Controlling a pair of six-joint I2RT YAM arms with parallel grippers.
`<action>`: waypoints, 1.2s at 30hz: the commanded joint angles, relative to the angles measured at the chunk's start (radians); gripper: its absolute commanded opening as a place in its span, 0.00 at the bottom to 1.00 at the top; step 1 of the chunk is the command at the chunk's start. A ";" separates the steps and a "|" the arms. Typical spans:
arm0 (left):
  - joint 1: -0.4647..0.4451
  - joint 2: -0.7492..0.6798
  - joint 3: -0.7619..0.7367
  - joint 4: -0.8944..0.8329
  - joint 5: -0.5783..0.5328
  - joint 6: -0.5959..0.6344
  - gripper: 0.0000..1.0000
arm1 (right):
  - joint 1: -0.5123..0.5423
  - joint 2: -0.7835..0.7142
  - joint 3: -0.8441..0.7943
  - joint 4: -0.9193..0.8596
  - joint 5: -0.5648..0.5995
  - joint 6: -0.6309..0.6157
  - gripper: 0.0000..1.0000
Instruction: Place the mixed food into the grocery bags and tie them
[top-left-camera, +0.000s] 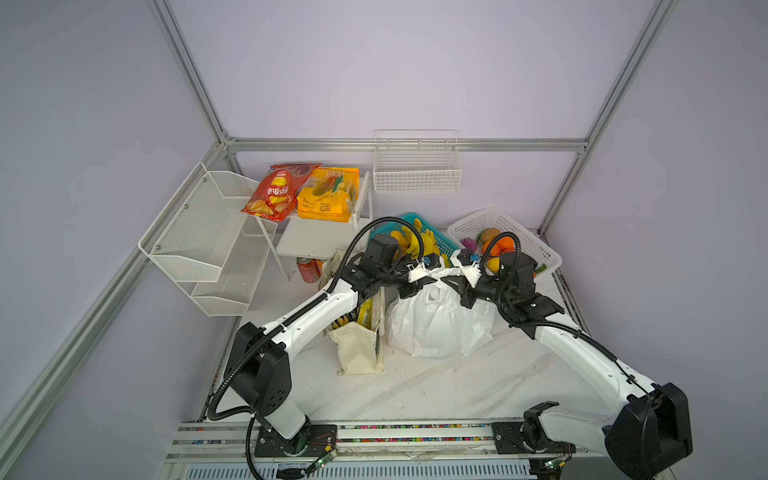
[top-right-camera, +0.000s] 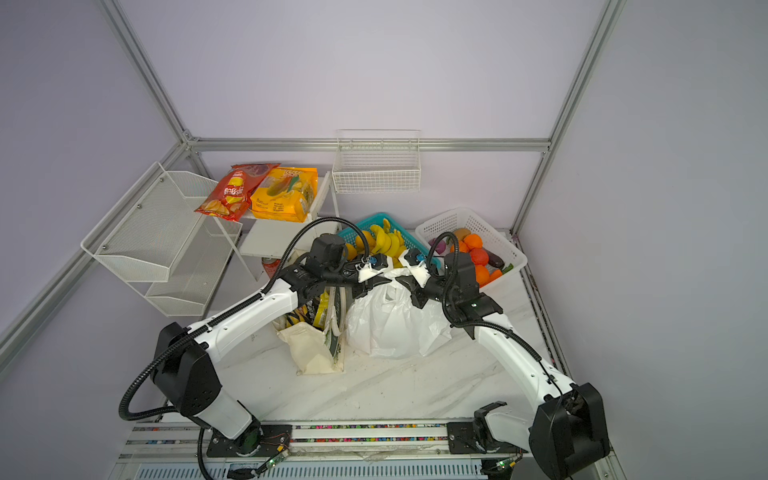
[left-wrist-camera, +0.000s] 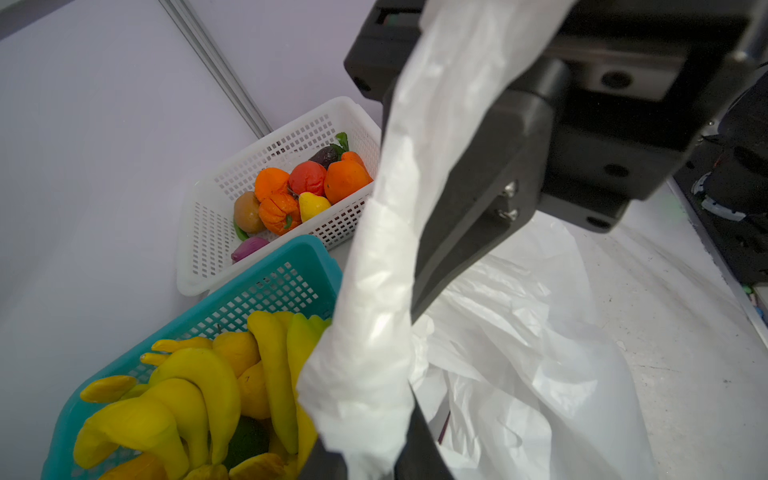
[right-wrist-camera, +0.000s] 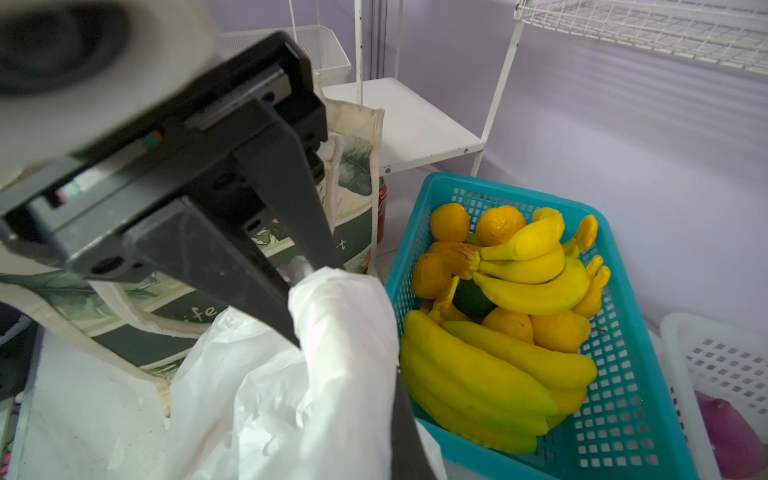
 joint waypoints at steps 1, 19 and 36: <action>-0.004 -0.048 -0.012 -0.051 -0.030 0.007 0.31 | 0.001 -0.043 -0.004 0.005 0.034 -0.018 0.00; -0.004 -0.010 0.049 -0.071 -0.061 -0.092 0.00 | 0.033 -0.066 0.038 -0.071 0.276 -0.045 0.00; -0.046 -0.130 -0.141 0.062 -0.061 -0.359 0.00 | 0.136 -0.061 -0.056 0.194 0.596 0.094 0.00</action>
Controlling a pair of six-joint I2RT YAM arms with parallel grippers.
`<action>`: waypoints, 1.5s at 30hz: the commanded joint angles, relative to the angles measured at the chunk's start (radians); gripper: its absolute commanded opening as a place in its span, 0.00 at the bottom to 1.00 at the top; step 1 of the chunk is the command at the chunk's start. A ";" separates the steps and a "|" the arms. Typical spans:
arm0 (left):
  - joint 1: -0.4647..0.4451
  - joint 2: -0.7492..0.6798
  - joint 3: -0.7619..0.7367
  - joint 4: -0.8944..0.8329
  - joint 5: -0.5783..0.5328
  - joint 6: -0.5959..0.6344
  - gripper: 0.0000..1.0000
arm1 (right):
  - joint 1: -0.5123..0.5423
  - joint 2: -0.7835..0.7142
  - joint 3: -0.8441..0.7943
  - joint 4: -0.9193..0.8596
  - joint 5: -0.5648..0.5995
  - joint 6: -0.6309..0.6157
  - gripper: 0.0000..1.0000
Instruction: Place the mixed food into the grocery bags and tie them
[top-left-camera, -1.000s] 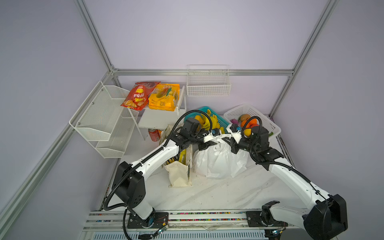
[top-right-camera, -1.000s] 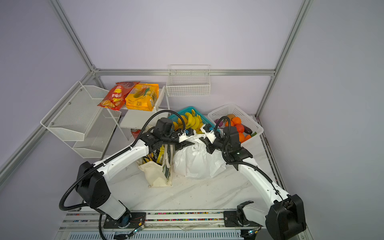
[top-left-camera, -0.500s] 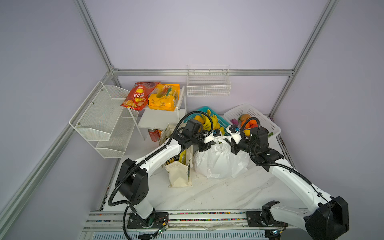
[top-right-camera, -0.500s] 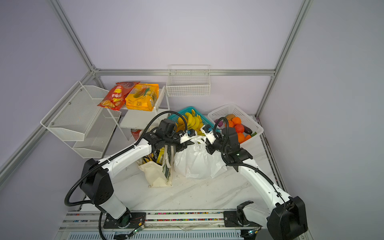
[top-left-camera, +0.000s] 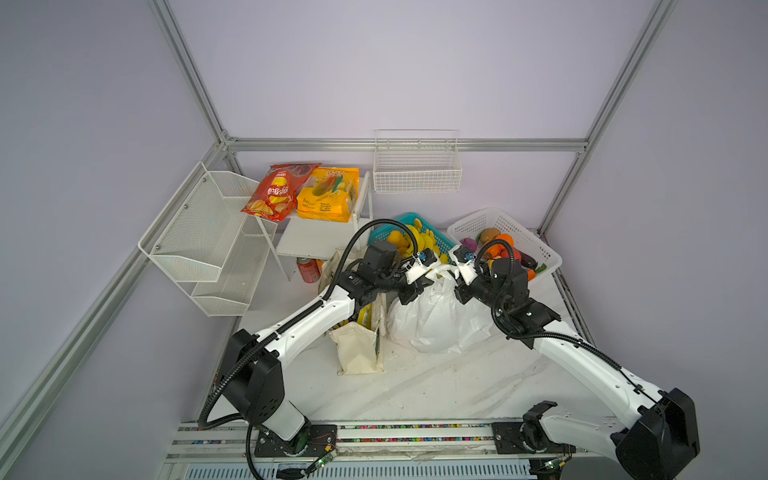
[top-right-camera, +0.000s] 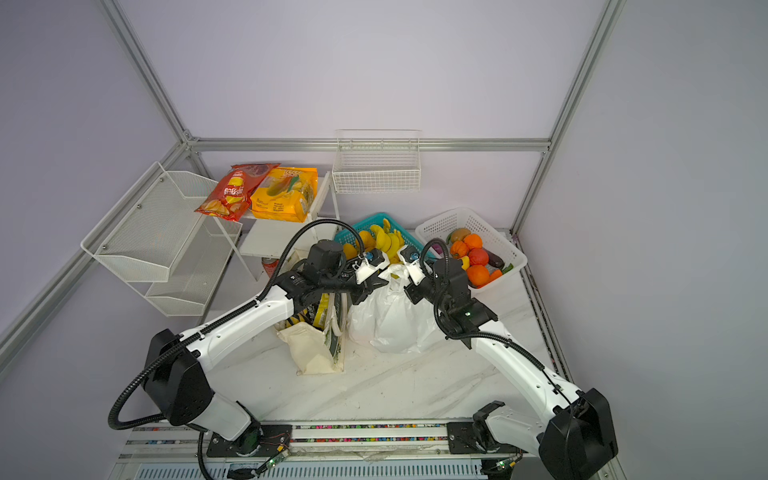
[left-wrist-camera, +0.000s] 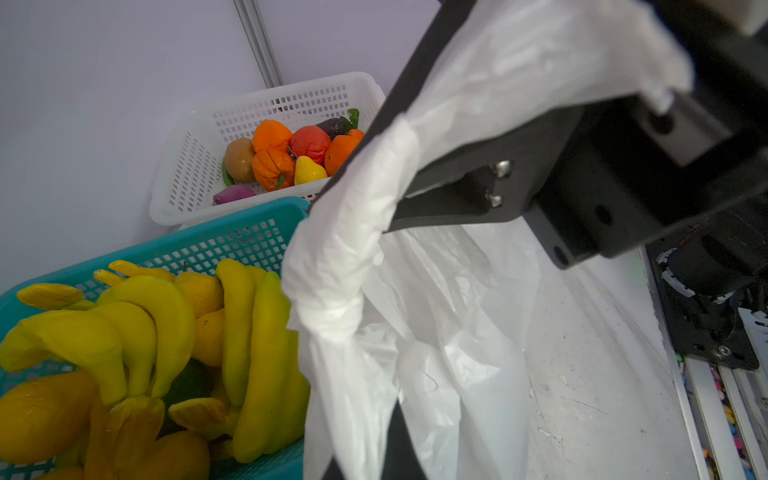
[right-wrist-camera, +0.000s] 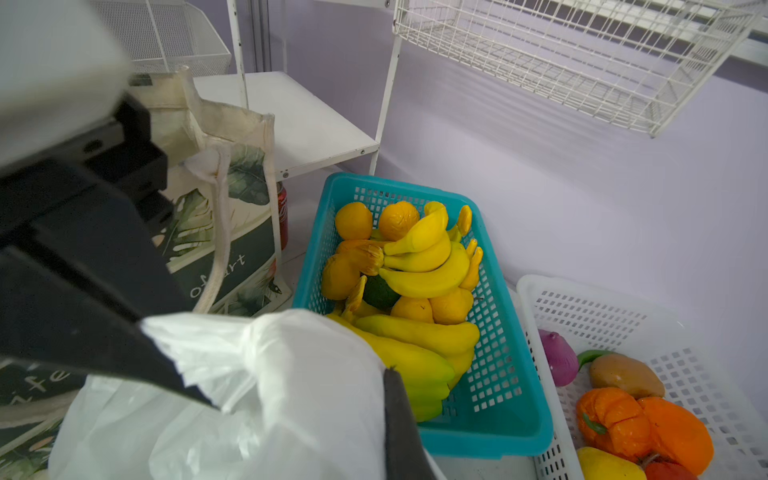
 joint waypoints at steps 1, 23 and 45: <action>-0.023 -0.070 -0.059 0.039 -0.001 -0.056 0.00 | 0.000 -0.021 -0.042 0.143 0.102 0.074 0.00; -0.187 -0.111 -0.290 0.553 -0.023 -0.376 0.10 | -0.138 -0.114 -0.238 0.515 -0.541 0.417 0.00; -0.149 -0.361 -0.331 0.334 -0.069 -0.158 0.70 | -0.227 -0.029 -0.337 0.848 -0.887 0.507 0.00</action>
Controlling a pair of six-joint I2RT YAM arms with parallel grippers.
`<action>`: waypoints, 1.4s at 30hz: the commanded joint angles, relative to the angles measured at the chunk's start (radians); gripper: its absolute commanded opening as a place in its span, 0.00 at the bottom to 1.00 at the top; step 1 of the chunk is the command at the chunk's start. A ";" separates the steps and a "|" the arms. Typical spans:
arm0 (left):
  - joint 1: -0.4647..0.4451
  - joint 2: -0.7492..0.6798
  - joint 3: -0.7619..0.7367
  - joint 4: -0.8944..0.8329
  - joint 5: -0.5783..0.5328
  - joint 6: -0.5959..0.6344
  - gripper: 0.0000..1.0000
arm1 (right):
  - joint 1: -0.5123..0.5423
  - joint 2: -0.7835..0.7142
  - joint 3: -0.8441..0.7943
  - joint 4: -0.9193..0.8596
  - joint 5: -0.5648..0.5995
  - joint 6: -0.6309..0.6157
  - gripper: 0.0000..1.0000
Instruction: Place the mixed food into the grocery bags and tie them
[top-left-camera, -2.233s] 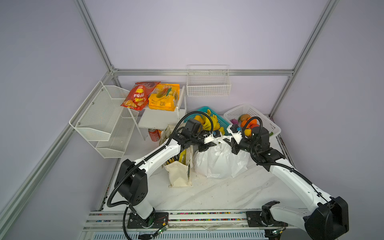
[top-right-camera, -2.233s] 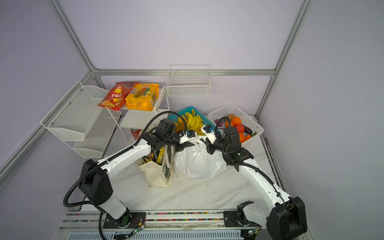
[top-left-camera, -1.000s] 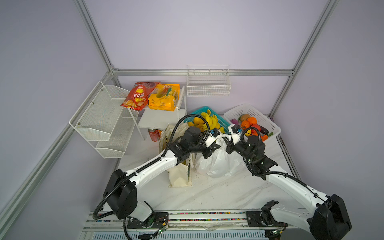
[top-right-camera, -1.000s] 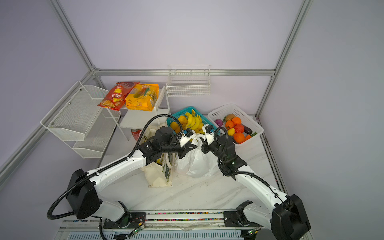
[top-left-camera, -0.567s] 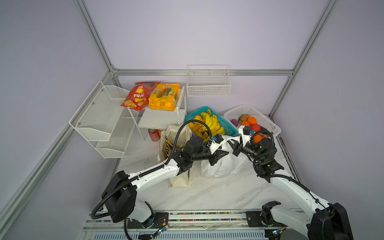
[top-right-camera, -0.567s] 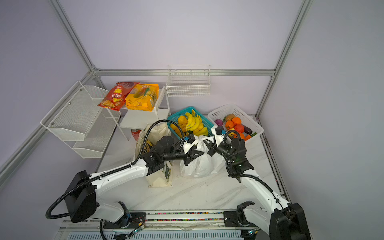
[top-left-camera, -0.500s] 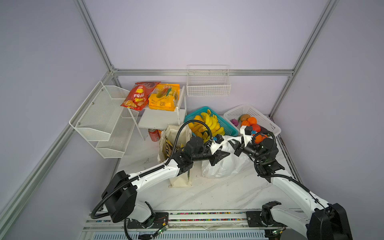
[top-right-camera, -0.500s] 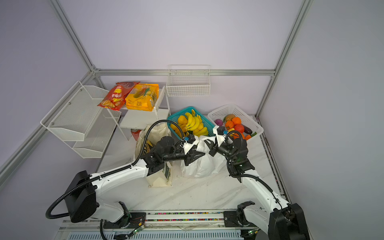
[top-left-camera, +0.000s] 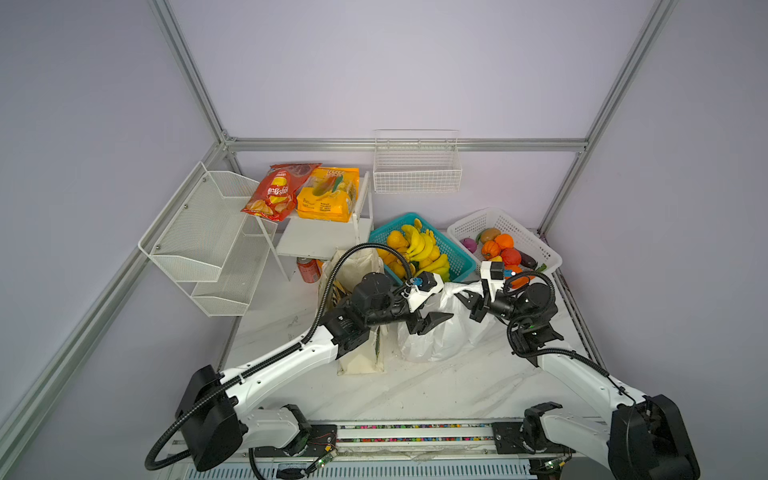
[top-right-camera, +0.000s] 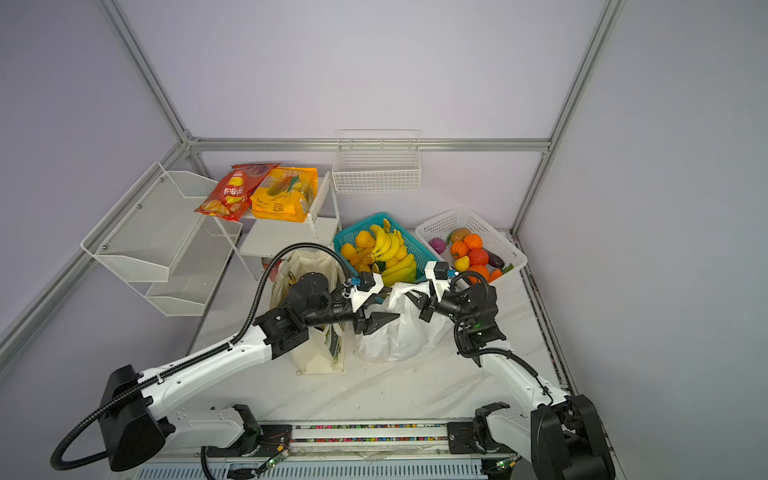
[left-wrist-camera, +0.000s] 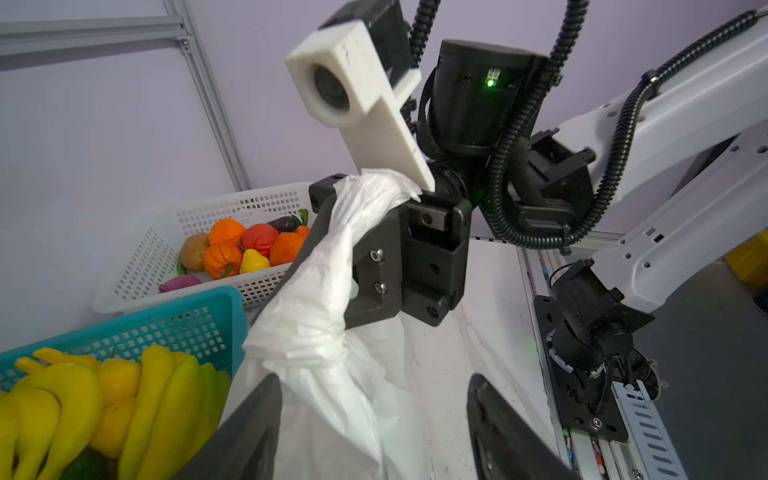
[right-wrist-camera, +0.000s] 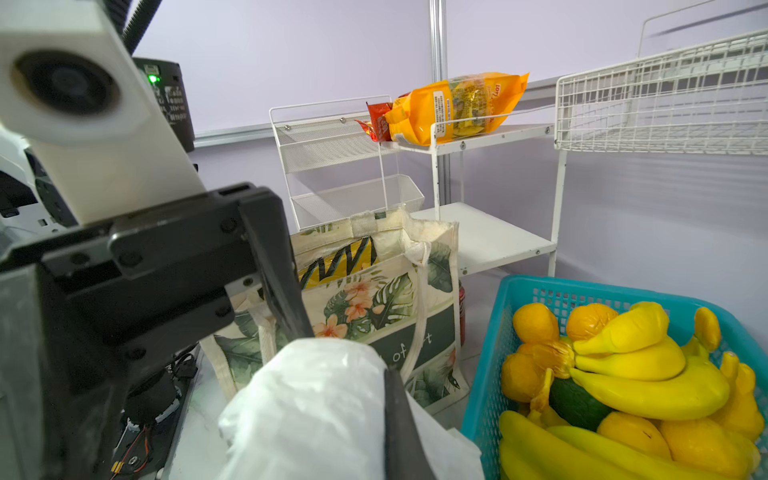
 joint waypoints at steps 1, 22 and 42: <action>0.028 -0.077 -0.046 -0.011 -0.023 0.057 0.70 | -0.004 0.015 0.013 0.093 -0.057 0.017 0.00; 0.157 0.086 0.156 -0.204 0.065 0.396 0.41 | -0.005 0.076 0.074 0.096 -0.115 0.061 0.00; 0.133 0.090 0.132 -0.023 0.175 0.315 0.27 | -0.005 0.096 0.063 0.117 -0.111 0.079 0.00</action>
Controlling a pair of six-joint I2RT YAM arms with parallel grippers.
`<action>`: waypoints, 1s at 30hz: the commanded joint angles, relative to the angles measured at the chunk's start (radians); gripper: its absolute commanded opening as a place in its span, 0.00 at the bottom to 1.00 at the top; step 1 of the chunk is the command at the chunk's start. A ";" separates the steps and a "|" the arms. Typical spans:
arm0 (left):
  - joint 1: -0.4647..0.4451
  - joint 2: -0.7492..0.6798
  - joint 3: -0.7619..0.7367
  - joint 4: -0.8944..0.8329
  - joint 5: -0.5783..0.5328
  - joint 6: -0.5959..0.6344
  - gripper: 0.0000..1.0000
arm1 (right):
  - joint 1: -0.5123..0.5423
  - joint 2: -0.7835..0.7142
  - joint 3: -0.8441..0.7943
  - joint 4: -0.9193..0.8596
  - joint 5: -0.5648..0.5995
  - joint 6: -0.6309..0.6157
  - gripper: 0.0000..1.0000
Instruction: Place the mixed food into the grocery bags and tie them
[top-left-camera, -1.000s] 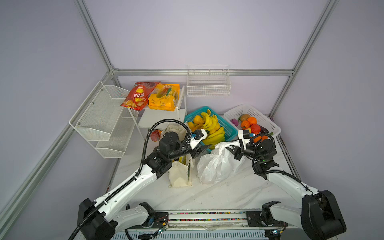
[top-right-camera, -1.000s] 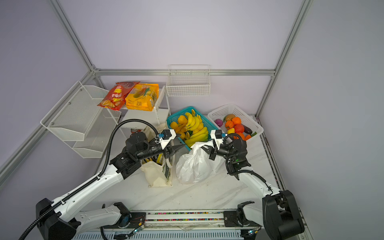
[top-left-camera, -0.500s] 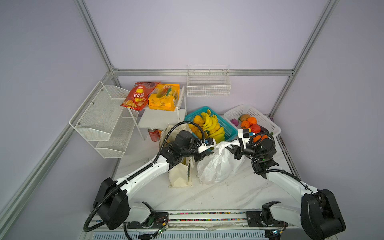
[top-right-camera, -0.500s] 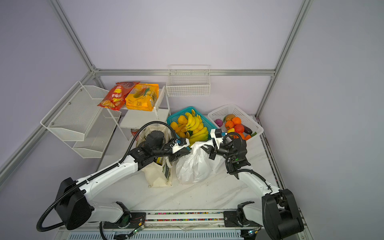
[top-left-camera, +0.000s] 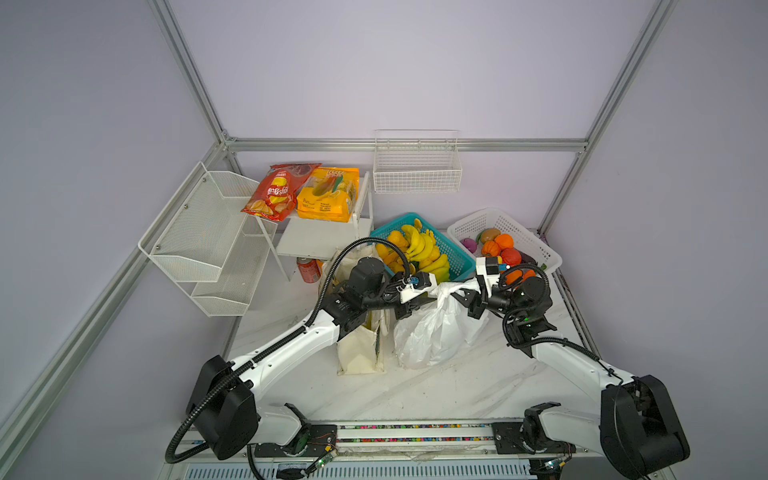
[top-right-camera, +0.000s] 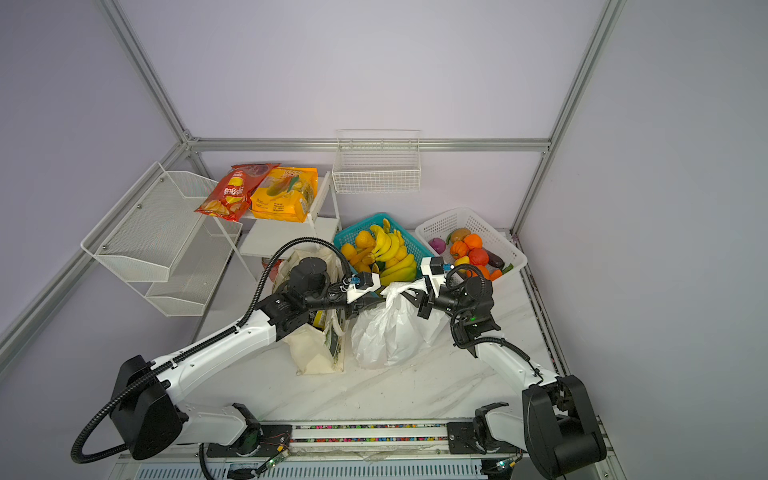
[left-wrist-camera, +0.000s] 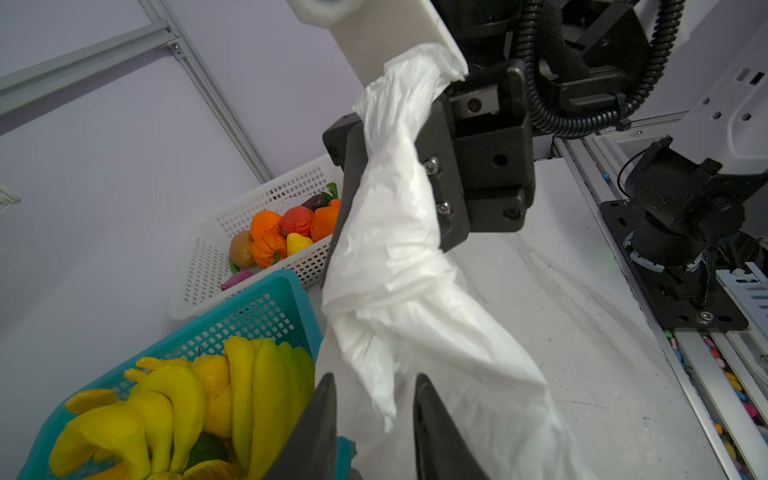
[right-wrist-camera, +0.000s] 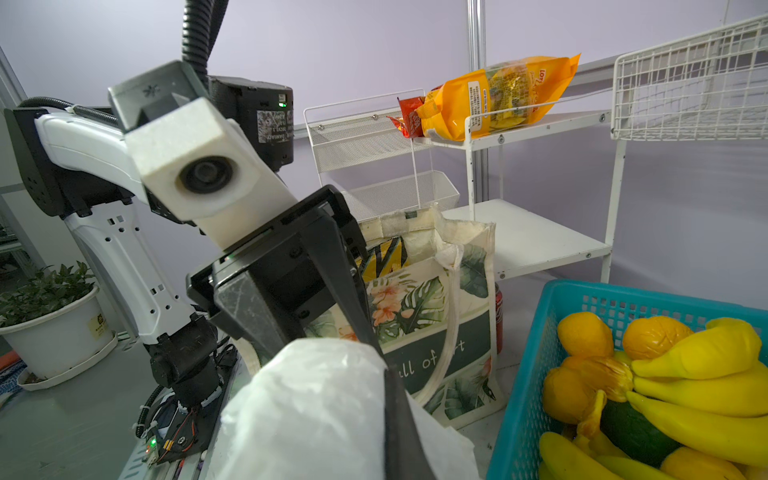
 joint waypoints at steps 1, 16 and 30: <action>-0.004 -0.024 0.068 0.073 0.042 -0.026 0.25 | -0.005 0.003 0.011 0.046 -0.010 0.004 0.00; -0.017 -0.002 0.086 0.069 0.035 -0.027 0.12 | -0.004 0.006 0.020 0.002 -0.004 -0.022 0.00; -0.020 -0.011 0.048 0.056 -0.183 -0.077 0.00 | -0.003 -0.049 0.049 -0.274 0.179 -0.155 0.22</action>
